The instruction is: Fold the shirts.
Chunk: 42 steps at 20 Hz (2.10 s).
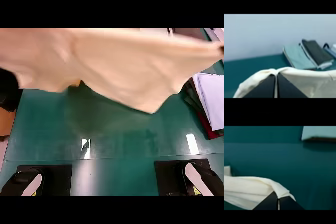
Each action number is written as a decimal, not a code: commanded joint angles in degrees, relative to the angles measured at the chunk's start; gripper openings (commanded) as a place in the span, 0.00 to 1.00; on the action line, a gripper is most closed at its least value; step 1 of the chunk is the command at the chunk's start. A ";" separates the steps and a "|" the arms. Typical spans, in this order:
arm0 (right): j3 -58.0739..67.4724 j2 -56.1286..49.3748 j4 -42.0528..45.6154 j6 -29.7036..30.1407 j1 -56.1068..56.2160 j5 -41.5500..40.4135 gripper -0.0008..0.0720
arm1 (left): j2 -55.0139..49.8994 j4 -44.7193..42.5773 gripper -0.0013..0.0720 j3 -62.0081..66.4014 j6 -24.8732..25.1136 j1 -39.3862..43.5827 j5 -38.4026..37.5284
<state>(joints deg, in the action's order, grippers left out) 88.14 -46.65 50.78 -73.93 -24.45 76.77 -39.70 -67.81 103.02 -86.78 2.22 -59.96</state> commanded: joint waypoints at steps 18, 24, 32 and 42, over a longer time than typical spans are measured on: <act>9.29 -33.68 18.84 -7.50 11.63 4.83 0.04 | -45.77 -6.03 0.05 -2.67 3.96 -0.07 -11.56; 11.47 -49.29 18.12 -8.63 13.22 -2.34 0.04 | -56.57 -0.24 0.05 -2.56 9.11 -0.07 -4.50; 11.13 -49.83 22.99 -7.89 13.18 0.74 0.04 | -56.72 -2.43 0.05 -6.49 9.27 -0.04 -11.98; -4.66 -46.86 22.21 -7.91 15.41 -6.32 0.05 | -56.59 -0.31 0.05 -21.77 9.03 0.00 -7.69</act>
<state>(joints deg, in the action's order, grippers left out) 85.62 -93.84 73.41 -81.87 -9.78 71.83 -96.38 -68.42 83.33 -77.52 2.17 -67.68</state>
